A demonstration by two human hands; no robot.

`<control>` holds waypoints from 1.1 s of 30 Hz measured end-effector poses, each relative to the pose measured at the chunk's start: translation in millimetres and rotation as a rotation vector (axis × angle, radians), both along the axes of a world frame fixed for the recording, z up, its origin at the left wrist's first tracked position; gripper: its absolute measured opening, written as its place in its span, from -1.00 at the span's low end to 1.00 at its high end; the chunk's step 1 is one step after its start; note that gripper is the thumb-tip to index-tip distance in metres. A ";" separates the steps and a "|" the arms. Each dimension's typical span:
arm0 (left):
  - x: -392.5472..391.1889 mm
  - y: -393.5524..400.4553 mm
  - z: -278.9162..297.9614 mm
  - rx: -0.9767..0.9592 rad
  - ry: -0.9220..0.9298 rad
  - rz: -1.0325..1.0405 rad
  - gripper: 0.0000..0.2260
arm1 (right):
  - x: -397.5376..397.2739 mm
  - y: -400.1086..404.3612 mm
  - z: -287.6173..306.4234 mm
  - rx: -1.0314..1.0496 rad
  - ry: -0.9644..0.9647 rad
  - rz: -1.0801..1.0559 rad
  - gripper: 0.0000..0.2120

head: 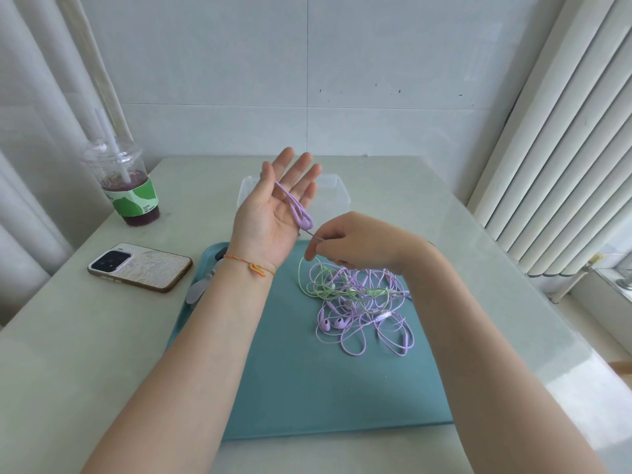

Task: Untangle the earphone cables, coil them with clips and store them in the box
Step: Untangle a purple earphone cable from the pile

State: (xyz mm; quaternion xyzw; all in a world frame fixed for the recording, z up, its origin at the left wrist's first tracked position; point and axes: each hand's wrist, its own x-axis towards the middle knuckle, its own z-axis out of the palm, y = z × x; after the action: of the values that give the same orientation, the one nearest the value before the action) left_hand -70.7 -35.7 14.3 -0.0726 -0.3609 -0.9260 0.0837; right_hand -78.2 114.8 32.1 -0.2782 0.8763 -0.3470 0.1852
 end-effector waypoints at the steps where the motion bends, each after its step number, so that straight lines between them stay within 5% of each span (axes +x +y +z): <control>1: -0.8 -0.7 -0.6 -0.013 -0.001 0.025 -0.69 | 1.2 -1.0 0.2 0.020 0.004 0.006 -0.75; 11: -8.6 3.3 -10.3 -0.407 -0.089 0.286 -0.72 | 17.4 -18.0 5.6 0.164 0.173 0.071 -0.71; 16: -1.9 6.0 -11.7 -0.643 -0.178 0.167 -0.71 | 17.7 -8.6 17.2 0.016 0.322 -0.022 -0.74; 24: 7.9 13.2 -5.2 -0.668 -0.216 -0.019 -0.74 | -4.9 10.5 14.5 0.009 0.434 -0.252 -0.85; 28: 10.5 17.0 -5.1 -0.870 -0.245 -0.115 -0.54 | -6.8 15.8 18.3 -0.066 0.467 -0.264 -0.88; 33: 9.1 13.8 -3.5 -0.639 -0.231 -0.432 -0.55 | -10.7 19.4 17.4 -0.147 0.488 -0.285 -0.92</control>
State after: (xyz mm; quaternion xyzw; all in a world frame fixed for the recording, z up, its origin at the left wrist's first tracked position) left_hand -61.6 -21.9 10.8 -0.0645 -0.6140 -0.7656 -0.1809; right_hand -88.8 134.2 49.6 -0.2402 0.8976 -0.3550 -0.1025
